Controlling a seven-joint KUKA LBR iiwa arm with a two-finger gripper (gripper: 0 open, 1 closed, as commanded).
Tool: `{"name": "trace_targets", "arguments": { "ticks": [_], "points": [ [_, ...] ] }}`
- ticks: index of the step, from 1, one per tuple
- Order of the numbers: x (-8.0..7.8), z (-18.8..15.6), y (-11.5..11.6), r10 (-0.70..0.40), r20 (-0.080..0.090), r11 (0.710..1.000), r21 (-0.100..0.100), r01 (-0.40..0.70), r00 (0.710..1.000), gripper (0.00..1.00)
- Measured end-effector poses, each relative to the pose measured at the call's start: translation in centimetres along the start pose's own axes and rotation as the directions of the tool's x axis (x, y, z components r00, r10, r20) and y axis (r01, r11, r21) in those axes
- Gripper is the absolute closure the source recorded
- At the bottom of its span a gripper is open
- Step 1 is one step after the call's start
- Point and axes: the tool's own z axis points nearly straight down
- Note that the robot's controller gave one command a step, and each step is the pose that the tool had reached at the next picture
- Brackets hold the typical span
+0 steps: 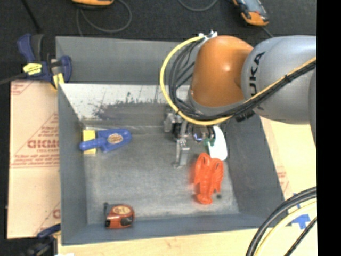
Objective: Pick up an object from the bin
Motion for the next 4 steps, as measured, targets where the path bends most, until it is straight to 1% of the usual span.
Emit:
{"name": "trace_targets", "arguments": {
  "ticks": [1,2,3,4],
  "points": [
    [-0.1,-0.5,0.0,0.0,0.008,1.0,-0.001,0.0,1.0,0.0],
    [-0.4,-0.5,-2.0,-0.082,0.009,0.997,0.0,0.082,0.997,0.0],
    [0.2,0.6,-4.5,-0.05,0.008,0.999,0.0,0.05,0.999,0.0],
    [-0.1,1.3,-6.1,0.235,0.008,0.972,-0.003,-0.235,0.972,0.0]
  ]
}}
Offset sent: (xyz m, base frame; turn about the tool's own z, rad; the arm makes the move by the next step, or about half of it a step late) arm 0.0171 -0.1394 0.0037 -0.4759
